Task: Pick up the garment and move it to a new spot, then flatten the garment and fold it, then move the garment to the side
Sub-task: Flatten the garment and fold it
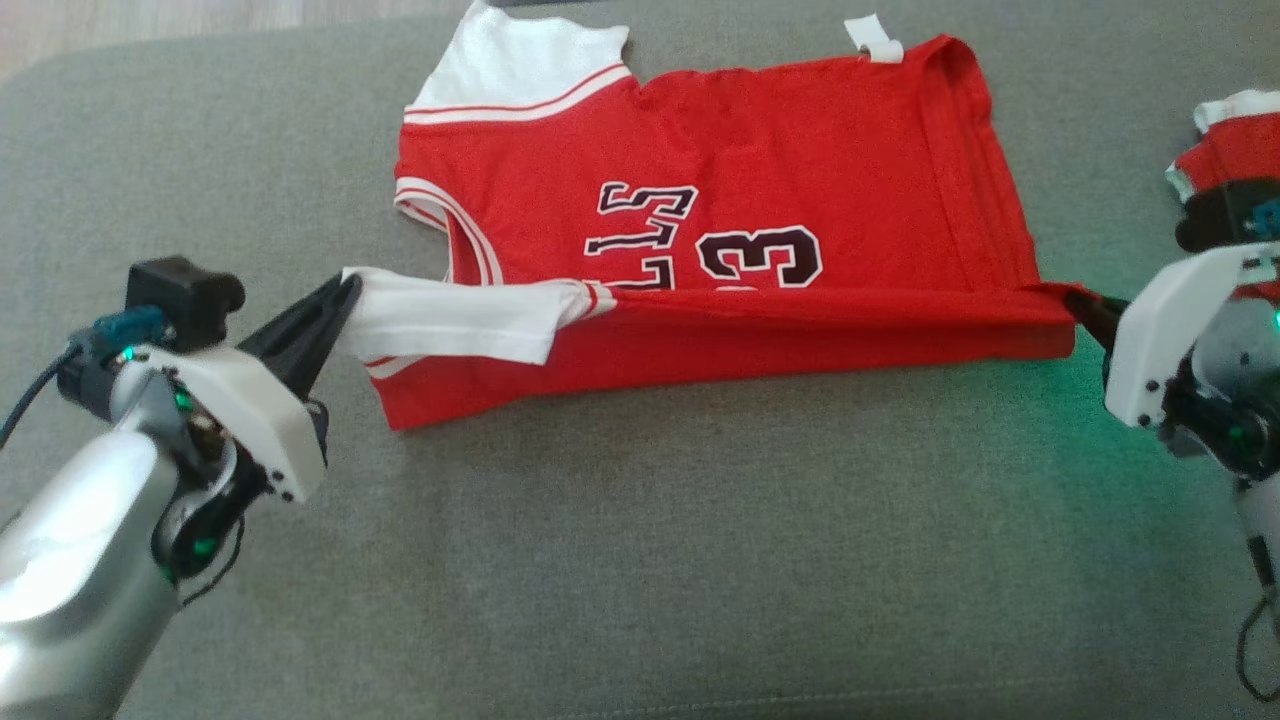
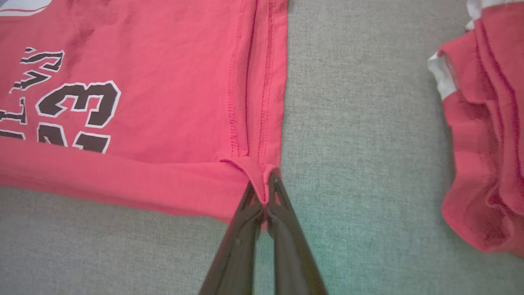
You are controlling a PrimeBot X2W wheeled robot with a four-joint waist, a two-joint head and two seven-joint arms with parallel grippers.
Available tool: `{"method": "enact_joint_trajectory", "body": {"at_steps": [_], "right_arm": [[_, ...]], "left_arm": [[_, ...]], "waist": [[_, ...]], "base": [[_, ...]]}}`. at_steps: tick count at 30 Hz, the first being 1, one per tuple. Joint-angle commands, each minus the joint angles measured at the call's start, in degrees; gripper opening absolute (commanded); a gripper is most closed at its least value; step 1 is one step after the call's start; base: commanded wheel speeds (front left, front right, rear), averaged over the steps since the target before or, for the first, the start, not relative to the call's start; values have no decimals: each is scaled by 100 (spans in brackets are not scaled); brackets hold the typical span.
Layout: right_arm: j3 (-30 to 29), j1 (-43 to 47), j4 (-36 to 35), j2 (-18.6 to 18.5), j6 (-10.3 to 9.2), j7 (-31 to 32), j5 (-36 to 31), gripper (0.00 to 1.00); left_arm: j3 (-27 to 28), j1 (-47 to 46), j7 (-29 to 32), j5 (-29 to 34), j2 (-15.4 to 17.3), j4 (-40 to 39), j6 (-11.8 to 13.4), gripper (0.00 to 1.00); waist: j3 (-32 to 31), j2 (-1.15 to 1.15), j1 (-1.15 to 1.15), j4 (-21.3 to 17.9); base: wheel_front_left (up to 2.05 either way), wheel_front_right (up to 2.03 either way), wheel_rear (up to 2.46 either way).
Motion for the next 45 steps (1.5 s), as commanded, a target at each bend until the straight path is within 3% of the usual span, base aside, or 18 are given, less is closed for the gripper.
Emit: {"method": "enact_joint_trajectory", "body": {"at_steps": [1, 11, 12, 13, 14, 20, 25, 32, 37, 41, 45], "right_arm": [[-22, -255, -128, -25, -5, -21, -73, 0], [93, -637, 279, 86, -5, -114, -244, 0], [118, -678, 302, 77, -5, -157, -299, 42], [99, -728, 331, 75, -5, -249, -348, 100], [48, -790, 376, 93, -5, -371, -401, 100], [-465, -1213, 645, 352, -5, -1424, -712, 100], [-838, -1376, 759, 695, -5, -2629, -874, 100], [-810, -841, 257, 1147, -5, -3907, -743, 100], [-798, -134, -308, 1398, -5, -4644, -910, 100], [-906, 464, -643, 1659, -5, -5043, -1170, 100], [-1032, 990, -870, 1918, -5, -5226, -1393, 100]], "left_arm": [[213, -400, 20, 56, 206, 39, -44, 0], [-158, -1003, -38, 158, -78, 788, -173, 0], [-188, -1053, -49, 163, -119, 870, -177, 0], [-197, -1115, -106, 187, -160, 946, -178, 36], [-184, -1175, -177, 201, -211, 1031, -166, 100], [139, -1487, -859, 157, -510, 1407, 117, 100], [817, -1524, -1358, -94, -829, 1426, 396, 100], [2513, -481, -1390, 288, -1473, 3, 649, 100], [3286, 568, -1391, 933, -2179, -860, 580, 100], [3530, 1194, -1392, 1442, -2648, -1161, 394, 100], [3623, 1645, -1392, 1755, -2910, -1119, 255, 100]], "waist": [[96, 0, 0, -1], [309, 0, 0, 11], [319, 0, 0, 13], [331, 0, 0, 14], [340, 0, 0, 16], [326, 0, 0, 23], [152, 0, 0, 33], [-241, 0, 0, 24], [-484, 0, 0, 15], [-615, 0, 0, 32], [-694, 0, 0, 22]], "base": [[0, 0, 0], [0, 0, 0], [0, 0, 0], [0, 0, 0], [0, 0, 0], [0, 0, 0], [0, 0, 0], [0, 0, 0], [0, 0, 0], [0, 0, 0], [0, 0, 0]]}}
